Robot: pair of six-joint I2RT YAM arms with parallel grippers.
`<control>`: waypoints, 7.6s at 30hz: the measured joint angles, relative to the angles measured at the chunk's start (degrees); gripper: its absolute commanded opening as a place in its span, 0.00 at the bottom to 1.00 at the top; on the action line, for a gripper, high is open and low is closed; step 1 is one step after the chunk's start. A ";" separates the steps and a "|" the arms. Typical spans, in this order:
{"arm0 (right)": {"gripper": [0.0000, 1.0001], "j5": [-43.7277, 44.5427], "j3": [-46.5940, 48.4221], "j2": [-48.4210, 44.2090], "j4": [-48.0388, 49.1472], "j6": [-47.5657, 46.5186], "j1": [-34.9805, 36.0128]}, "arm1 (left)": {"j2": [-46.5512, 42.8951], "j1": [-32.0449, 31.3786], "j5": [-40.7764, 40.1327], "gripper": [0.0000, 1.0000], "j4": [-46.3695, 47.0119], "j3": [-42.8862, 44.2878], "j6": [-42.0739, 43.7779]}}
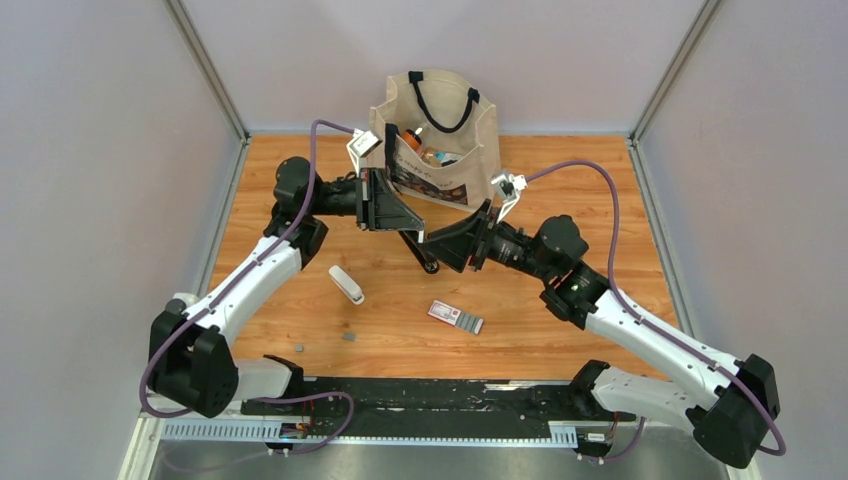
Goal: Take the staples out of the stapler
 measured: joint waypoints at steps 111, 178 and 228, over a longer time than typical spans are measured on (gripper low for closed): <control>0.06 30.14 -15.52 -9.29 -50.75 7.54 1.18 | 36.20 -27.80 -48.48 0.33 -73.70 18.67 69.00; 0.15 41.53 8.96 33.55 -56.08 5.55 16.74 | 10.49 -2.25 -34.62 0.40 -92.28 20.37 76.98; 0.34 39.95 4.02 28.20 -51.12 4.42 13.77 | 10.49 -2.25 -31.80 0.39 -92.11 19.54 77.72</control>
